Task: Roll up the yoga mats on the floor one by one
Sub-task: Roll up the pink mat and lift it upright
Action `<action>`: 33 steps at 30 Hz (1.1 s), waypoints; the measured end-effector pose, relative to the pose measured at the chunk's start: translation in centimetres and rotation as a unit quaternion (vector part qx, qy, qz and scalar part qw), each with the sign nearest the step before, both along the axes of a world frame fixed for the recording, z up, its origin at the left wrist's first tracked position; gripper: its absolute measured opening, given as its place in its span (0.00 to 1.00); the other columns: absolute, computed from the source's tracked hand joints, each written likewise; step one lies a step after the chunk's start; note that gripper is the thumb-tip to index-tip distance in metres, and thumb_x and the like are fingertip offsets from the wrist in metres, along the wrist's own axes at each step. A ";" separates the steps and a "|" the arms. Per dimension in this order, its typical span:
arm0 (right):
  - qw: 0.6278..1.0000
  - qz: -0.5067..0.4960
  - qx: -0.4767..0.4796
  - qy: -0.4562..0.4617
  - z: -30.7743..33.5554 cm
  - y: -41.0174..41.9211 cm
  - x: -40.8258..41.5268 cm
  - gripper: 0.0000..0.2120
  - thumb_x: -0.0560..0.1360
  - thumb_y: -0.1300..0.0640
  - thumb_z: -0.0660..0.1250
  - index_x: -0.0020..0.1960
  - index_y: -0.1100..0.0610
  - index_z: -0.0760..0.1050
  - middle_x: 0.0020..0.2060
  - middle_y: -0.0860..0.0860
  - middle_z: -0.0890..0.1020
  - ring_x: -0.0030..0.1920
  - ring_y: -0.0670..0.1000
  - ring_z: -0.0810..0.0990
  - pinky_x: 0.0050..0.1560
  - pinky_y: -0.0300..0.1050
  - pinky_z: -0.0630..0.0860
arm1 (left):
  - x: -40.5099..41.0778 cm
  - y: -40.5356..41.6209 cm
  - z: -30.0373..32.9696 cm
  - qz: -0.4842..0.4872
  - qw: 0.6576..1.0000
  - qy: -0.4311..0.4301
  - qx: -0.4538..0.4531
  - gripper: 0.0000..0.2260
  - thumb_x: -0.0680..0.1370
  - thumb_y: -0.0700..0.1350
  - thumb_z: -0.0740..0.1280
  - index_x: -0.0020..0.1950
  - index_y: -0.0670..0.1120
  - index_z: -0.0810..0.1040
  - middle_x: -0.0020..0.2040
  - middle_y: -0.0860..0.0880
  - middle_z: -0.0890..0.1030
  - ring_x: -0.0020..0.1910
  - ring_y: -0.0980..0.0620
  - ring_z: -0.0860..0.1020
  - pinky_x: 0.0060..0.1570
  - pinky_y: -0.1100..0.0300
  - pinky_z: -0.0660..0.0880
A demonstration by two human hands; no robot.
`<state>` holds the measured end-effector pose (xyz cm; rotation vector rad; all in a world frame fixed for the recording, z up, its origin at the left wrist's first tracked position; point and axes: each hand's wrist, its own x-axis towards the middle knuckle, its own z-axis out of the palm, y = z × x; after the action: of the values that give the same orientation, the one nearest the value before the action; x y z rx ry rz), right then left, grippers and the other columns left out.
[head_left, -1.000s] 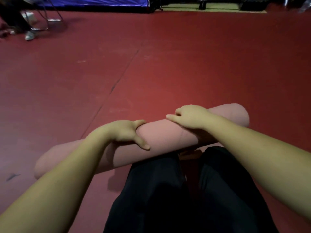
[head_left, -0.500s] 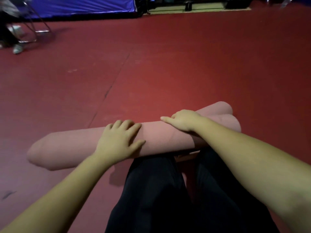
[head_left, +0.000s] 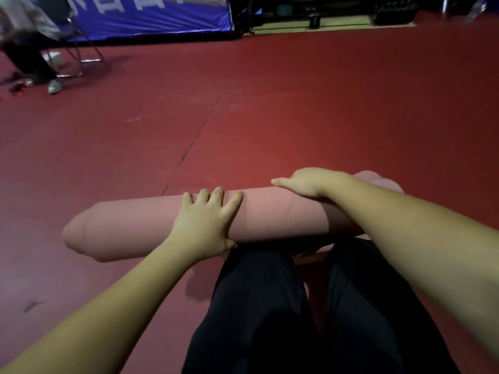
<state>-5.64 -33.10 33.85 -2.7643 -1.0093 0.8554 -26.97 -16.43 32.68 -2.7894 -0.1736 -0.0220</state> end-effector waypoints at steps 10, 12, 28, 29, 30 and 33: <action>0.993 0.065 -0.080 0.058 3.6 0.4 -1.0 0.31 0.80 0.34 0.51 0.74 0.52 0.69 0.75 0.52 0.68 0.73 0.53 0.67 0.68 0.46 0.61 | -2.6 -0.9 3.7 0.039 0.987 0.084 -0.132 0.52 0.60 0.74 0.69 0.76 0.58 0.50 0.69 0.51 0.70 0.64 0.44 0.72 0.60 0.47 0.72; 0.989 0.066 -0.100 0.082 1.7 0.7 -1.6 0.33 0.79 0.32 0.51 0.74 0.52 0.69 0.74 0.50 0.68 0.73 0.54 0.67 0.70 0.48 0.61 | -2.7 -0.6 2.1 0.057 0.971 0.140 -0.187 0.53 0.58 0.74 0.69 0.76 0.59 0.51 0.68 0.52 0.71 0.64 0.45 0.72 0.60 0.47 0.72; 0.992 0.071 -0.009 -0.101 -1.7 -0.6 -2.7 0.42 0.75 0.25 0.43 0.64 0.55 0.78 0.62 0.55 0.79 0.62 0.58 0.76 0.55 0.51 0.72 | 2.6 3.5 0.8 0.095 0.883 0.198 -0.415 0.45 0.55 0.69 0.73 0.71 0.58 0.69 0.64 0.57 0.75 0.63 0.54 0.73 0.65 0.53 0.69; 0.994 0.059 -0.011 -0.089 -1.9 -0.8 -2.4 0.41 0.76 0.26 0.43 0.64 0.55 0.77 0.63 0.55 0.79 0.63 0.58 0.76 0.56 0.51 0.72 | 2.2 3.0 0.9 0.068 0.917 0.147 -0.365 0.44 0.57 0.71 0.69 0.71 0.57 0.70 0.63 0.57 0.74 0.62 0.54 0.71 0.64 0.52 0.69; 0.996 0.046 -0.013 -0.075 -2.1 -0.9 -2.1 0.42 0.76 0.26 0.43 0.65 0.55 0.77 0.65 0.56 0.78 0.64 0.58 0.75 0.57 0.51 0.71 | 1.6 2.5 0.9 0.033 0.946 0.080 -0.314 0.41 0.60 0.72 0.65 0.70 0.57 0.71 0.62 0.55 0.73 0.62 0.51 0.71 0.62 0.50 0.70; 0.999 0.016 -0.024 -0.029 -2.4 -0.6 -1.2 0.44 0.75 0.25 0.43 0.68 0.57 0.76 0.69 0.56 0.75 0.67 0.58 0.73 0.62 0.52 0.69 | -1.1 0.5 -1.1 -0.063 0.986 -0.061 -0.144 0.38 0.64 0.69 0.65 0.70 0.52 0.72 0.63 0.46 0.75 0.60 0.40 0.74 0.59 0.43 0.70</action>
<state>-6.81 -33.72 31.42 -2.8360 -1.0581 0.8171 -28.07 -15.91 31.58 -3.0855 -0.0306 -0.2143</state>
